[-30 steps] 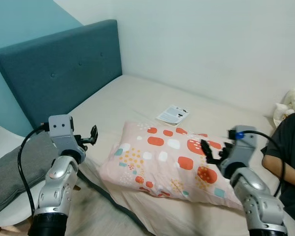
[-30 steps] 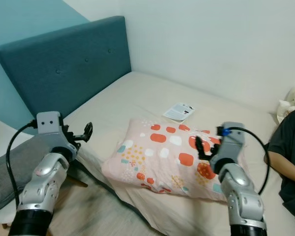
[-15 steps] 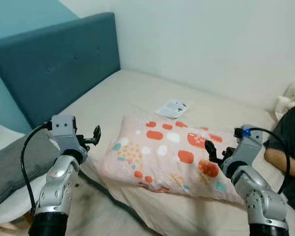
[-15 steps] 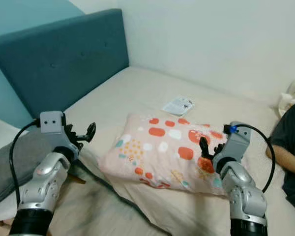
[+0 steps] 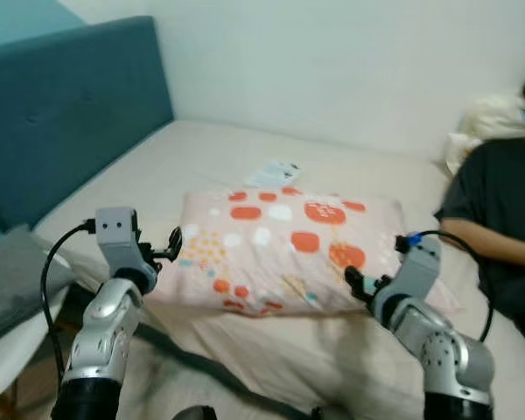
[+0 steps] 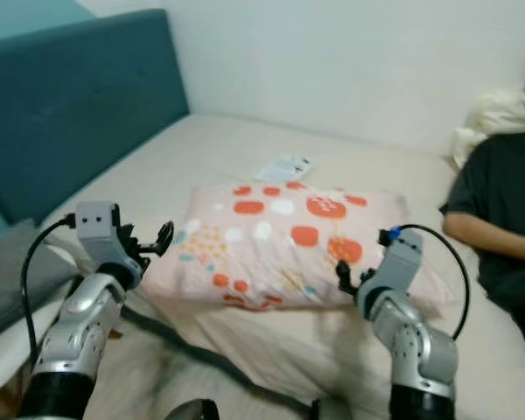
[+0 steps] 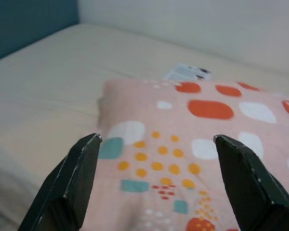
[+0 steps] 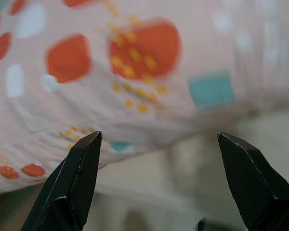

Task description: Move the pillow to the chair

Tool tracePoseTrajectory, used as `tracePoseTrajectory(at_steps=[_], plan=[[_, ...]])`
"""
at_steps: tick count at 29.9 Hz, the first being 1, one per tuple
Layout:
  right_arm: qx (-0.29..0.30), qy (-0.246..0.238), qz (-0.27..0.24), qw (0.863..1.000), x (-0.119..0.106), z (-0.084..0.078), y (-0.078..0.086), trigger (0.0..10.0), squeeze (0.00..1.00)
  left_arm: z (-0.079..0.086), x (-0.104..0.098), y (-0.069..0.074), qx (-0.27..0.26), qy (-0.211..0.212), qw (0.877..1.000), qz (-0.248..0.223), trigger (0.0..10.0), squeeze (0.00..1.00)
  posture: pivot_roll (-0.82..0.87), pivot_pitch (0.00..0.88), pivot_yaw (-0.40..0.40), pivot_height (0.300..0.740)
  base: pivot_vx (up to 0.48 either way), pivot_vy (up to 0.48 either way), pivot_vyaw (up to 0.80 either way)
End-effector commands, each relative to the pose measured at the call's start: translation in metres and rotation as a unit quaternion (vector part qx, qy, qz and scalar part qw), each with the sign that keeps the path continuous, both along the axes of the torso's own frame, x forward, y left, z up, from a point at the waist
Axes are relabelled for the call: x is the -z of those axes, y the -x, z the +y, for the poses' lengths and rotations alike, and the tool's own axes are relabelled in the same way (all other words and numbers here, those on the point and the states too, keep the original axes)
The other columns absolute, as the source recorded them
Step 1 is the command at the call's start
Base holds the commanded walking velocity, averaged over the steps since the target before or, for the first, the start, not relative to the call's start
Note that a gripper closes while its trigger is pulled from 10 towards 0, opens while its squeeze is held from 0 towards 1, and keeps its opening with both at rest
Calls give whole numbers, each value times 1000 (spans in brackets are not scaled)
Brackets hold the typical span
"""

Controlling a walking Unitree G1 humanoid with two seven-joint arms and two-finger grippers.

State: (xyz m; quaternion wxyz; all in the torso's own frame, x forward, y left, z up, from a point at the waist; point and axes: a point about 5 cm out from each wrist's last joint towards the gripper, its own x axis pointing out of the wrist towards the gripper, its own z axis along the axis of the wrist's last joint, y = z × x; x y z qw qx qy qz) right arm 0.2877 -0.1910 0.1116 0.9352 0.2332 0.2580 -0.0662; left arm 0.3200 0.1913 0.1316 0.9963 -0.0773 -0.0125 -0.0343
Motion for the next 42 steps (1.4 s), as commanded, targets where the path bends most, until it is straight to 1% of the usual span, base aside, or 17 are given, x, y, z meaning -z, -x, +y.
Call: tracePoseTrajectory(at_steps=[1, 2, 5, 7, 10, 17, 21, 23, 25, 27, 28, 29, 31, 34, 38, 39, 42], plan=[[12, -46, -10, 999, -5, 3, -4, 10000, 0, 1, 2, 0, 1, 1, 1000, 7, 10000, 0, -116, 29, 29, 560, 0, 0, 0], [12, -46, -10, 999, -5, 3, -4, 10000, 0, 1, 2, 0, 1, 1, 1000, 7, 10000, 0, -116, 29, 29, 560, 0, 0, 0], [26, -110, -5, 994, 0, 12, -8, 10000, 0, 1, 1, 0, 1, -1, 1000, 5, 10000, 0, -114, 31, 31, 545, 0, 0, 0], [30, -125, -2, 992, 1, 15, -9, 10000, 0, 1, 1, 0, 1, -2, 1000, 5, 10000, 0, -114, 31, 31, 540, 0, 0, 0], [27, -160, 3, 987, 5, 29, -24, 10000, 0, 1, -2, -1, 0, -9, 1000, 1, 10000, 0, -115, 39, 34, 525, 0, 0, 0], [11, -152, 8, 988, 5, 40, -42, 10000, 0, 8, -12, 1, -26, -43, 999, -17, 10000, 0, -92, 61, 9, 495, 0, 0, 0], [1, -159, 1, 987, 5, 41, -44, 10000, 0, 16, -17, 1, -36, -52, 998, -23, 10000, 0, -83, 72, 3, 490, 0, 0, 0], [-16, -173, -8, 985, 7, 44, -48, 10000, 0, 32, -29, 3, -57, -73, 995, -38, 10000, 0, -71, 112, -6, 480, 0, 0, 0], [-16, -179, -13, 984, 8, 44, -49, 10000, 0, 37, -34, 3, -63, -82, 994, -44, 10000, 0, -71, 112, -6, 475, 0, 0, 0], [-17, -188, -30, 982, 5, 44, -51, 10000, 0, 42, -40, 4, -69, -91, 992, -52, 10000, 0, -62, 140, -7, 470, 0, 0, 0], [-20, -213, -64, 975, -2, 45, -54, 10000, 0, 46, -45, 5, -74, -106, 990, -59, 10000, 0, -59, 155, -5, 465, 0, 0, 0], [-20, -213, -64, 975, -2, 45, -54, 10000, 0, 46, -45, 5, -74, -106, 990, -59, 10000, 0, -59, 155, -5, 465, 0, 0, 0], [-16, -265, -133, 955, -20, 43, -62, 10000, 0, 53, -55, 7, -79, -129, 986, -67, 10000, 0, -50, 190, 5, 465, 0, 0, 0], [0, -282, -169, 945, -28, 39, -70, 10000, 0, 58, -62, 6, -78, -146, 984, -70, 10000, 0, -48, 210, 13, 465, 0, 0, 0], [6, -281, -163, 946, -27, 38, -74, 10000, 0, 59, -65, 5, -77, -149, 983, -72, 10000, 0, -48, 219, 15, 465, 0, 0, 0], [18, -268, -139, 953, -21, 37, -78, 10000, 0, 59, -67, 4, -74, -150, 983, -75, 10000, 0, -50, 228, 16, 465, 0, 0, 0], [38, -257, -108, 960, -12, 36, -82, 10000, 0, 57, -70, 3, -70, -152, 983, -77, 10000, 0, -45, 239, 15, 465, 0, 0, 0]])
